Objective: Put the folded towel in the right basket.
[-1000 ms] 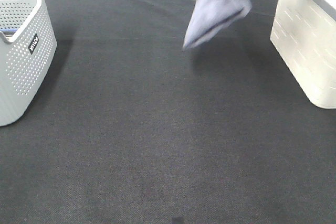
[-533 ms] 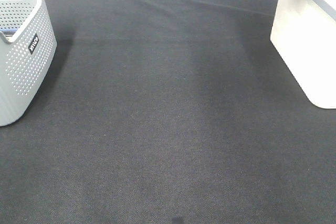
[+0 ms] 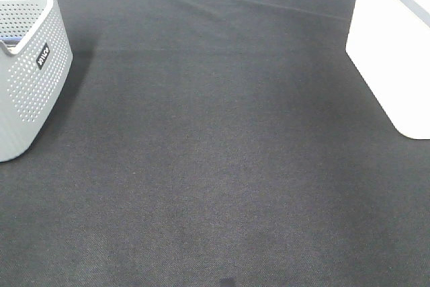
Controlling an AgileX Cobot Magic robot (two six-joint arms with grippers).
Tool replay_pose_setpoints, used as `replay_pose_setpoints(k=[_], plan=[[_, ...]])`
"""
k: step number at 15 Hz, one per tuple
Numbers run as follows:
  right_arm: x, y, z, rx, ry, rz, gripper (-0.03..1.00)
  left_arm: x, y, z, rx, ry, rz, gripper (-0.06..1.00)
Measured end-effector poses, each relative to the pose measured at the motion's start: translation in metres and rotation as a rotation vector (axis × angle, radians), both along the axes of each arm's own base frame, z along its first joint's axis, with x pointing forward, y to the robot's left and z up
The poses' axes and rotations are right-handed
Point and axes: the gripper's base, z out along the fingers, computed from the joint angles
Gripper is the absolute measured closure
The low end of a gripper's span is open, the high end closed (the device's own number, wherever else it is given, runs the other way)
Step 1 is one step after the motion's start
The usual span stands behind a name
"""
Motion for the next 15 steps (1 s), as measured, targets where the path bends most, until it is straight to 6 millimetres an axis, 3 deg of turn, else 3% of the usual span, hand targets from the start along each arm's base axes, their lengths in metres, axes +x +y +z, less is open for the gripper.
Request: replay_pose_setpoints(k=[3, 5, 6, 8, 10, 11, 15], plan=[[0.021, -0.002, -0.037, 0.058, 0.07, 0.014, 0.9, 0.0, 0.0, 0.0, 0.0, 0.0, 0.0, -0.03], [0.032, -0.004, -0.059, 0.084, 0.114, 0.007, 0.84, 0.0, 0.0, 0.0, 0.0, 0.0, 0.0, -0.03], [0.032, -0.004, -0.059, 0.084, 0.114, 0.007, 0.84, 0.0, 0.0, 0.0, 0.0, 0.0, 0.0, -0.03], [0.039, -0.008, -0.079, 0.096, 0.16, -0.04, 0.56, 0.0, 0.0, 0.0, 0.0, 0.0, 0.0, -0.03], [0.04, -0.009, -0.082, 0.11, 0.168, -0.066, 0.33, 0.0, 0.0, 0.0, 0.0, 0.0, 0.0, -0.03], [0.04, -0.007, -0.081, 0.111, 0.167, -0.065, 0.28, 0.0, 0.0, 0.0, 0.0, 0.0, 0.0, -0.03], [0.037, 0.046, -0.054, 0.098, 0.115, 0.055, 0.24, 0.0, 0.0, 0.0, 0.0, 0.0, 0.0, -0.03]])
